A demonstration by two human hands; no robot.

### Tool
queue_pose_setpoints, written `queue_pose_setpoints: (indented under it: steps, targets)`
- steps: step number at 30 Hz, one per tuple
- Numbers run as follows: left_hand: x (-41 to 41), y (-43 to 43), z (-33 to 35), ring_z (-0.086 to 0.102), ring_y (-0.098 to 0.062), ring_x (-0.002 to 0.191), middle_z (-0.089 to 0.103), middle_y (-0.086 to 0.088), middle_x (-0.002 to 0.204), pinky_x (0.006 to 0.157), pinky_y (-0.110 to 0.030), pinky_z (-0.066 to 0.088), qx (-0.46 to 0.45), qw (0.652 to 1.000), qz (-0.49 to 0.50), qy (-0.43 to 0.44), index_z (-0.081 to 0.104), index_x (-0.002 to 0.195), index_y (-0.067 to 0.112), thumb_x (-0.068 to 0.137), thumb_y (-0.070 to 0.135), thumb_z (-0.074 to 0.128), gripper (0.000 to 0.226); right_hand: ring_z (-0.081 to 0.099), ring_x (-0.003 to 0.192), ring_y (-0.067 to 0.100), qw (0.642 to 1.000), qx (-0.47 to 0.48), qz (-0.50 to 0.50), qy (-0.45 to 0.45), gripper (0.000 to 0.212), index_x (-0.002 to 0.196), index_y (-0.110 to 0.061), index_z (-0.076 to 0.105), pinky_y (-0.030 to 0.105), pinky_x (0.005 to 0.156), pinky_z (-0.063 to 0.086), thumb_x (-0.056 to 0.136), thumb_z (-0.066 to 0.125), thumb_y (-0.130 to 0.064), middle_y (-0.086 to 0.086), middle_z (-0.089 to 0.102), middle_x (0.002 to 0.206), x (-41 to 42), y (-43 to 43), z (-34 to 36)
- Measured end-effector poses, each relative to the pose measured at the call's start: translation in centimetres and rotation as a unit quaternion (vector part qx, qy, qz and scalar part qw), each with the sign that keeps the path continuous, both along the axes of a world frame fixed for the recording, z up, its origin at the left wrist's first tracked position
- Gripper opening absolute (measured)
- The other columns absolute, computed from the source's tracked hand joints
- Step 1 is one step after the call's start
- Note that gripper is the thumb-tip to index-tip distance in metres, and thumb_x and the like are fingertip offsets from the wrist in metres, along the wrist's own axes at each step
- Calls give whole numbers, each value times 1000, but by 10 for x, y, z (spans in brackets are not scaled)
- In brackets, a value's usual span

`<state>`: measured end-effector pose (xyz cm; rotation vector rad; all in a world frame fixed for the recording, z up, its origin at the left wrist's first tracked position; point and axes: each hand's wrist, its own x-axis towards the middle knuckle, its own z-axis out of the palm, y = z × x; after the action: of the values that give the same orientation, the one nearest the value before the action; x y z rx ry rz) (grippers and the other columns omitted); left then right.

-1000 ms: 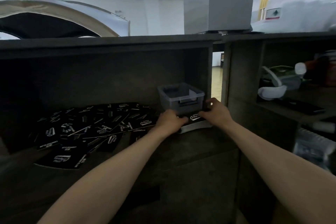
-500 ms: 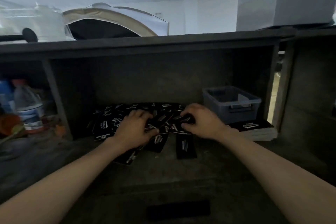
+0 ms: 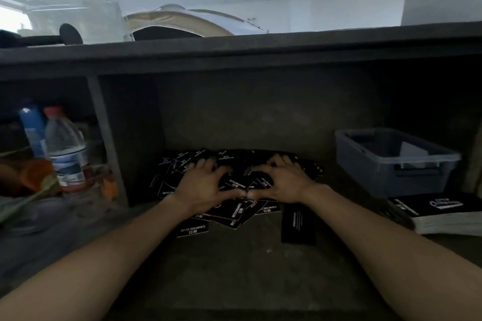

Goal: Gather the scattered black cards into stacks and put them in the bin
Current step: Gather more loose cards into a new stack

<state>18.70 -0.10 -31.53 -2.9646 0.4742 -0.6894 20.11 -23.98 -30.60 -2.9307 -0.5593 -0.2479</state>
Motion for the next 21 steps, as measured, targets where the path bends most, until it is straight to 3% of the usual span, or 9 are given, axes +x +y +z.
queue_pose_setpoints:
  steps: [5,7,9,11,13,16,21]
  targets:
    - [14,-2,-1,50,-22,125,54,-3,126,106,-38,40,-120,992,-25,16,62,127,36,74,93,18,90,24,138,23,995,33,-8,98,110,137,-52,41,40,114,27,38,55,-97,1,34,142,-7,-22,20]
    - [11,6,10,47,-23,131,49,-5,133,111,-37,40,-180,982,-48,43,61,129,38,75,90,27,83,22,141,21,991,68,14,112,107,138,-49,41,33,116,23,42,69,-86,-2,29,147,-16,-33,23]
    - [5,21,27,22,-25,149,27,-2,157,122,-43,26,-162,977,-58,125,42,140,53,64,97,45,89,17,145,19,988,75,20,136,110,143,-50,34,28,115,20,47,84,-68,-5,17,157,-23,-40,31]
    - [-2,35,32,-13,-17,154,-4,16,165,124,-50,7,-118,957,-52,259,13,139,74,40,98,66,115,13,147,19,984,21,0,176,121,146,-52,24,31,116,21,45,89,-59,-8,7,161,-25,-48,43]
    - [-10,45,21,-30,-13,147,-20,22,160,121,-56,-8,-56,947,-34,315,-7,135,78,31,97,69,130,11,148,20,969,-52,-31,239,133,148,-53,14,34,117,21,38,89,-63,-9,5,162,-26,-55,52]
    - [-12,45,3,-32,-16,147,-25,9,165,117,-57,-19,-47,947,-26,317,-14,143,68,39,103,54,129,4,150,24,957,-100,-58,267,140,148,-53,-1,43,121,15,33,75,-83,-5,-4,163,-28,-50,40]
    - [-12,28,9,-29,-22,150,-22,4,166,115,-63,-18,-44,949,-2,312,-8,152,55,40,103,48,134,-4,149,34,977,-22,-97,189,140,150,-50,-2,57,118,10,28,50,-96,2,-7,163,-26,-23,14]
